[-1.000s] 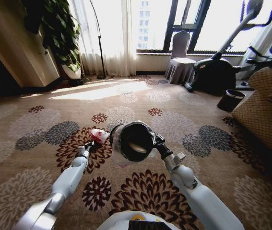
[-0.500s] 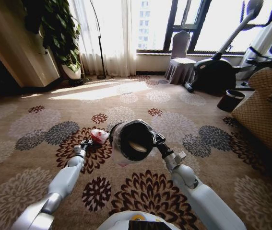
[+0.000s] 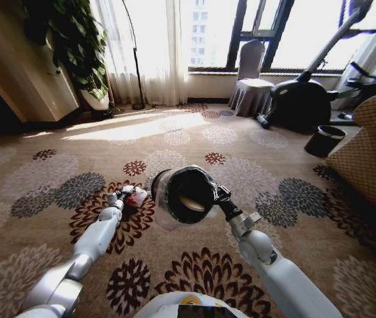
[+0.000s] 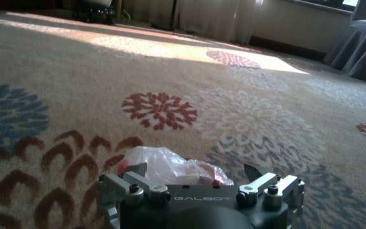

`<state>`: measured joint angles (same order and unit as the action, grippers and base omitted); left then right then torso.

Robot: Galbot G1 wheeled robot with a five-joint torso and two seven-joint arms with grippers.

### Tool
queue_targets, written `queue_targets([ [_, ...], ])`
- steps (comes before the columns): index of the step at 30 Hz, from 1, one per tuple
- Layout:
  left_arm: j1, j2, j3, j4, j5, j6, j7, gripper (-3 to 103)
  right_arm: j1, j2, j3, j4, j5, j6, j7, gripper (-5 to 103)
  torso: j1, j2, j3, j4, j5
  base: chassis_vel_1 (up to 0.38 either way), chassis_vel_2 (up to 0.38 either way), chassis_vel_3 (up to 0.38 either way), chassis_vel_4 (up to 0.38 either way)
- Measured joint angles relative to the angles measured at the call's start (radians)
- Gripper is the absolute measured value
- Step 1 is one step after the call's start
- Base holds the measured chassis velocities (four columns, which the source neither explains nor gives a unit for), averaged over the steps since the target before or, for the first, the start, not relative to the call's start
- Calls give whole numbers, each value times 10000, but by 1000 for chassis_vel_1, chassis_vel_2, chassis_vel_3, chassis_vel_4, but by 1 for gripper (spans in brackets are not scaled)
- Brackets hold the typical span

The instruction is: Pick up the trash from the ground and place it into the trash bin.

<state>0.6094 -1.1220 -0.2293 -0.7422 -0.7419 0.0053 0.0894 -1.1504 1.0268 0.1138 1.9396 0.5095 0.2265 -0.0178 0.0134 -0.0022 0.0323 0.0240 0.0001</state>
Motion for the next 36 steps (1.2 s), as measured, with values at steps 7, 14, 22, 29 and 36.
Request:
queue_targets([
  [7,-476,-389,-197,1514,1140,232,219,103,-173,-127,119,11,-9,23,-7,0,-2,0,-2,3,0,13,-5,-23,12],
  [14,-567,-537,-389,2008,2101,41,234,89,-202,-208,181,89,34,25,-5,0,-1,1,-2,0,2,0,0,0,0],
  [22,-458,-591,-594,1954,2653,-33,-34,66,-419,-303,297,145,21,62,-6,0,-1,1,-1,1,-1,0,0,0,0],
  [29,-482,-522,-488,1790,2405,-449,-156,51,-509,-356,390,200,8,82,-3,0,0,0,0,3,-3,0,0,0,0],
  [36,-540,-465,-470,1727,2275,-561,-159,31,-517,-380,408,262,5,81,-5,0,0,0,0,2,-2,0,0,0,0],
])
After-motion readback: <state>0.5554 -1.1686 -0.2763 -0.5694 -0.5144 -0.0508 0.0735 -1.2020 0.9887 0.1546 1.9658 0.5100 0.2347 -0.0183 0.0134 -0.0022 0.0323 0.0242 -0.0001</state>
